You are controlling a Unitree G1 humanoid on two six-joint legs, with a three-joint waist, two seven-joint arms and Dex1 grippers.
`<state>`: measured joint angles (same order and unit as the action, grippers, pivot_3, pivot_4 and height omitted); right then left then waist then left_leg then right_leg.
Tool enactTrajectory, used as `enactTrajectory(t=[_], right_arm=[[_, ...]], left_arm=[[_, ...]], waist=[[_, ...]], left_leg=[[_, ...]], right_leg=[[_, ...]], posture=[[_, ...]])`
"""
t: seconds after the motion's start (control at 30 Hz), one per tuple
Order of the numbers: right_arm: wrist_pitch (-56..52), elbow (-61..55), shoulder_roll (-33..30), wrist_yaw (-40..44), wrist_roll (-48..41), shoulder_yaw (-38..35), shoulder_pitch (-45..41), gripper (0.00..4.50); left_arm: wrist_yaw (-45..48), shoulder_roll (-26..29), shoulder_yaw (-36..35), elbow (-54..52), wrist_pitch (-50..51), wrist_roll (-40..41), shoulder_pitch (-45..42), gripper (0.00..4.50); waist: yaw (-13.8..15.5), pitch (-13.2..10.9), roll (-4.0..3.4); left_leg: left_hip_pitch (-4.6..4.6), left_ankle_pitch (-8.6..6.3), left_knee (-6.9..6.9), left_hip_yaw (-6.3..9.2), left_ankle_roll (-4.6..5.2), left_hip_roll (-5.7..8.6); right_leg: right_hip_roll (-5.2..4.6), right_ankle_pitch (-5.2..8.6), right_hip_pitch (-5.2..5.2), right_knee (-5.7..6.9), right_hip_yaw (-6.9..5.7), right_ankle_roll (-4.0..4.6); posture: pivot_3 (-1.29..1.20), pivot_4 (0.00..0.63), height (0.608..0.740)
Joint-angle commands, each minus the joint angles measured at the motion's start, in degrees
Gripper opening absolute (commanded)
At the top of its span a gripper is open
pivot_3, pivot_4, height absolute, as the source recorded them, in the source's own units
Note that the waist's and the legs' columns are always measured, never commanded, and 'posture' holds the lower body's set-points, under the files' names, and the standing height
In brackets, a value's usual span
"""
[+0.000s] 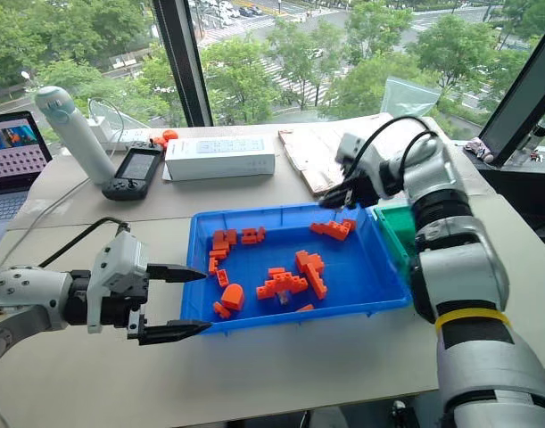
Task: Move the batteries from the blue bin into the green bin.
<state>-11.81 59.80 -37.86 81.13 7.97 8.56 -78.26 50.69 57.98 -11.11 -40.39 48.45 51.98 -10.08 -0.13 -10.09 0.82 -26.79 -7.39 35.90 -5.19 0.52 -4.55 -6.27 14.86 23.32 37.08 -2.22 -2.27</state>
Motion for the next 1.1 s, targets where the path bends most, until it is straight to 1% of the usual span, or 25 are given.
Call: enactTrajectory(t=[0.03, 0.17, 0.23, 0.33, 0.43, 0.5, 0.53, 0.6, 0.67, 0.73, 0.77, 0.83, 0.93, 1.0, 1.1], right_arm=[[-7.3, -8.3, -8.4, 0.1, -1.5, -3.1, 2.0, 0.26], [-12.3, -11.6, -15.4, -6.0, 0.7, -3.8, 5.1, 0.26], [-13.8, -14.1, -17.0, -6.9, 1.7, -2.5, 9.0, 0.26], [-16.7, -19.6, -17.8, -5.2, 0.8, -1.5, 15.5, 0.26], [-18.7, -22.2, -16.9, -7.5, 0.2, -1.9, 21.2, 0.26], [-19.9, -23.4, -16.6, -8.5, -0.2, -2.2, 22.5, 1.26], [-20.3, -24.7, -17.0, -8.1, -0.2, -1.9, 22.8, 1.48], [-20.9, -27.2, -17.3, -7.9, -0.5, -1.8, 22.6, 2.15], [-20.8, -31.2, -17.0, -7.5, -1.3, -1.9, 19.8, 2.82], [-25.1, -37.7, -15.6, -4.3, -4.5, -1.7, 18.5, 3.43], [-25.7, -41.8, -15.0, -2.4, -6.3, -1.3, 19.0, 3.43], [-26.2, -46.5, -14.6, -0.8, -8.2, -0.6, 19.9, 3.43], [-27.8, -60.1, -9.3, 1.6, -15.4, 1.4, 24.2, 3.43], [-26.7, -64.5, -6.7, 0.1, -14.9, 4.8, 27.3, 3.43], [-26.5, -66.9, -4.7, -2.6, -13.4, 8.1, 29.6, 3.43]], left_arm=[[0.3, -2.1, 1.1, 0.5, -1.6, 1.2, -2.8, 4.5], [1.2, -4.3, 2.8, 2.4, -2.1, 1.0, -5.9, 4.5], [1.8, -5.1, 3.9, 3.5, -2.3, 0.5, -7.3, 4.5], [2.5, -5.6, 5.4, 4.2, -2.6, -0.5, -8.7, 4.5], [2.7, -5.9, 6.1, 5.0, -2.8, -1.0, -9.5, 4.5], [2.8, -5.7, 6.1, 4.9, -2.9, -1.0, -9.4, 4.5], [2.9, -5.6, 5.9, 4.8, -2.9, -1.0, -9.1, 4.5], [3.0, -5.3, 5.6, 4.6, -2.7, -1.0, -8.7, 4.5], [2.7, -4.9, 4.8, 4.2, -2.5, -1.1, -7.9, 4.5], [2.4, -4.7, 4.3, 3.7, -2.3, -1.0, -7.1, 4.5], [2.3, -4.6, 4.2, 3.4, -2.3, -0.9, -6.7, 4.5], [2.1, -4.5, 4.0, 3.2, -2.2, -0.8, -6.4, 4.5], [1.9, -3.7, 3.6, 3.0, -1.9, -1.1, -6.1, 4.5], [1.9, -3.0, 3.3, 2.7, -1.8, -1.0, -5.8, 4.5], [1.6, -2.2, 2.9, 2.5, -1.6, -0.6, -5.6, 4.5]], waist=[[0.7, 0.0, 0.0], [0.5, 0.0, 0.0], [0.1, 0.0, -0.01], [-0.4, 0.0, 0.0], [-0.7, 0.0, 0.0], [-0.7, 0.0, -0.03], [-0.7, 0.0, -0.07], [-0.6, -0.1, -0.1], [-0.6, -0.1, -0.1], [-0.7, -0.1, -0.11], [-0.8, -0.1, -0.11], [-0.7, -0.1, -0.1], [-0.5, 0.0, -0.04], [-0.4, 0.0, -0.04], [0.4, 0.0, -0.04]], left_leg=[[-0.05, -0.03, 0.01, -0.02, -0.04, 0.03], [-0.03, -0.04, 0.03, -0.04, -0.02, 0.03], [-0.01, -0.01, 0.03, -0.05, -0.03, 0.03], [0.05, 0.02, 0.04, -0.04, 0.02, 0.03], [0.06, 0.03, 0.05, -0.04, 0.04, 0.03], [0.05, 0.03, 0.06, -0.05, 0.04, 0.04], [0.05, 0.03, 0.06, -0.05, 0.05, 0.04], [0.04, 0.03, 0.07, -0.05, 0.05, 0.05], [0.04, 0.03, 0.07, -0.03, 0.05, 0.05], [0.04, 0.03, 0.06, -0.04, 0.05, 0.05], [0.04, 0.03, 0.05, -0.05, 0.05, 0.04], [0.06, 0.02, 0.02, -0.02, 0.04, -0.02], [0.03, 0.02, 0.04, -0.01, 0.04, -0.04], [0.05, 0.02, 0.05, 0.02, 0.04, -0.06], [-0.01, 0.02, 0.14, 0.04, 0.05, -0.04]], right_leg=[[-0.03, 0.0, 0.05, -0.01, 0.0, 0.0], [-0.03, 0.0, 0.06, 0.02, 0.04, 0.0], [-0.03, 0.0, 0.07, 0.04, 0.06, 0.0], [-0.01, 0.0, 0.0, 0.03, 0.09, 0.0], [-0.01, 0.0, -0.01, 0.06, 0.12, -0.01], [-0.01, 0.0, 0.0, 0.07, 0.13, -0.01], [-0.01, 0.0, 0.0, 0.07, 0.14, -0.01], [-0.01, 0.0, 0.01, 0.07, 0.14, -0.02], [-0.01, 0.0, 0.01, 0.06, 0.14, -0.02], [-0.01, 0.0, 0.03, 0.06, 0.15, -0.02], [-0.01, 0.0, 0.06, 0.07, 0.16, -0.02], [0.04, 0.01, 0.04, 0.07, 0.15, -0.01], [0.06, 0.01, 0.01, 0.04, 0.11, -0.01], [0.06, 0.01, -0.03, 0.05, 0.08, -0.01], [0.05, 0.0, -0.03, 0.07, 0.05, -0.01]], posture=[[0.0, 0.15, 0.74], [0.0, 0.15, 0.74], [0.0, 0.15, 0.74], [0.0, 0.15, 0.74], [0.0, 0.15, 0.74], [0.0, 0.15, 0.74], [0.0, 0.15, 0.74], [0.0, 0.15, 0.74], [0.0, 0.15, 0.74], [0.0, 0.15, 0.74], [0.0, 0.15, 0.74], [0.0, 0.15, 0.74], [0.0, 0.15, 0.74], [0.0, 0.15, 0.74], [0.0, 0.15, 0.74]])
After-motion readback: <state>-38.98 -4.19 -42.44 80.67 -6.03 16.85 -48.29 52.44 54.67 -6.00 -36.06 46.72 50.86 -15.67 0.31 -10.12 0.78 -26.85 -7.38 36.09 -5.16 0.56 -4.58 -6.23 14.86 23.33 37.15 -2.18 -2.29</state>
